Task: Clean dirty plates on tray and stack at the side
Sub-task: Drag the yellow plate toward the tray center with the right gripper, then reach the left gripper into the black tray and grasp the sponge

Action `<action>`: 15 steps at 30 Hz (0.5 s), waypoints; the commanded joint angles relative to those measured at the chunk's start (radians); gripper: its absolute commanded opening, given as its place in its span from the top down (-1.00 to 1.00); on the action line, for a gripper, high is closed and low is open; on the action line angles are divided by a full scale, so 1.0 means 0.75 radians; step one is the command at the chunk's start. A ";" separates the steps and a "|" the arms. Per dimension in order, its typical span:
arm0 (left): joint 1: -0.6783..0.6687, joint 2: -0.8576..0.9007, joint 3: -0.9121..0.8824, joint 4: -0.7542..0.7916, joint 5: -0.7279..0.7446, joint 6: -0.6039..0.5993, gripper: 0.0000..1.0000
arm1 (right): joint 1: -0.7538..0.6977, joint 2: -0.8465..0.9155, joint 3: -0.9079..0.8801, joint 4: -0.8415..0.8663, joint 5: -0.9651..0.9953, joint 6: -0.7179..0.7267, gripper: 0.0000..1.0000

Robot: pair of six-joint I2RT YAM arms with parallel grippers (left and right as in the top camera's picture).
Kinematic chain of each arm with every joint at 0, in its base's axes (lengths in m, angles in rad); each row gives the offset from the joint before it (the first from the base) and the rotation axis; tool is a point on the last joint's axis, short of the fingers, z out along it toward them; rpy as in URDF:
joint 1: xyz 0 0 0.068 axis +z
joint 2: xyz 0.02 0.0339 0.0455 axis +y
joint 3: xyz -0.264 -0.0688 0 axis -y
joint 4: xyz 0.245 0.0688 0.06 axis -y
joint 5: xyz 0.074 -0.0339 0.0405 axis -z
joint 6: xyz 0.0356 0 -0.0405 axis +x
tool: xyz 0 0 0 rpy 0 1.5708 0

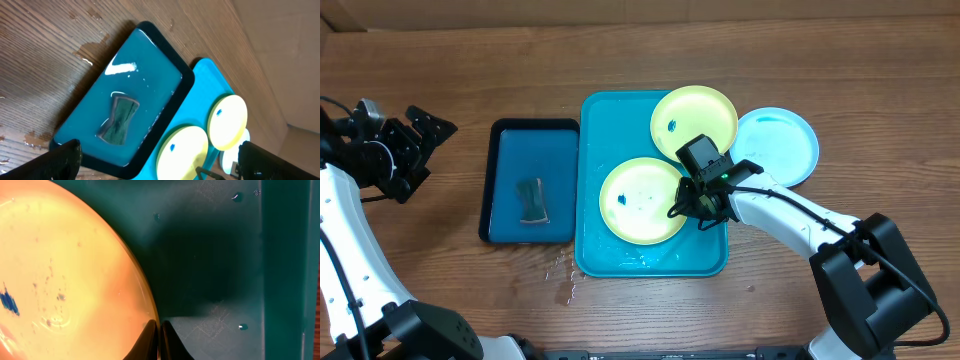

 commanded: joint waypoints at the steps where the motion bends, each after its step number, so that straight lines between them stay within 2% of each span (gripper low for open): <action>1: -0.003 -0.008 0.021 0.007 0.022 -0.040 -0.99 | -0.004 0.006 -0.007 -0.001 0.013 0.005 0.92; 6: -0.003 -0.008 0.021 -0.042 0.024 -0.036 -0.99 | -0.004 0.006 -0.007 -0.001 0.013 0.004 0.92; 12: -0.060 -0.007 -0.015 -0.112 0.024 0.179 -1.00 | -0.004 0.006 -0.007 0.000 0.013 0.005 0.92; 15: -0.138 -0.007 -0.047 -0.113 -0.002 0.181 -1.00 | -0.004 0.006 -0.007 0.000 0.013 0.005 0.92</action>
